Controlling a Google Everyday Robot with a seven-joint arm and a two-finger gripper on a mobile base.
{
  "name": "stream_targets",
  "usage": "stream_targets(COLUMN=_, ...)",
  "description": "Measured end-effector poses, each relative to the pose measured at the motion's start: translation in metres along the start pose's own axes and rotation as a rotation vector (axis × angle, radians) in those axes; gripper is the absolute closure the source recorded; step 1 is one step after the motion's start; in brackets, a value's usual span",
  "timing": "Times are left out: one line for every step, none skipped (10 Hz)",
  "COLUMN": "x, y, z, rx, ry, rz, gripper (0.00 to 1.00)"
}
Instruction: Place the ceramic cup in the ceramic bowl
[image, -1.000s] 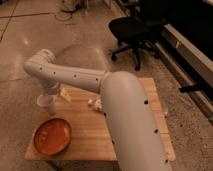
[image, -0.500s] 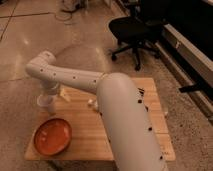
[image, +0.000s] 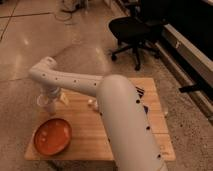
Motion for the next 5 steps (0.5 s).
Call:
stream_targets(x=-0.002, y=-0.002, z=0.002, rx=0.012, ry=-0.007, rz=-0.005, gripper=0.52)
stream_targets(x=-0.006, y=-0.005, z=0.006, rx=0.028, ry=-0.018, rz=-0.014, gripper=0.65)
stream_targets(x=-0.009, y=-0.007, z=0.007, rx=0.038, ry=-0.026, rz=-0.021, gripper=0.75)
stream_targets(x=-0.012, y=-0.008, z=0.008, rx=0.048, ry=-0.035, rz=-0.027, gripper=0.84)
stream_targets(x=-0.017, y=-0.008, z=0.008, rx=0.059, ry=-0.046, rz=-0.035, gripper=0.94)
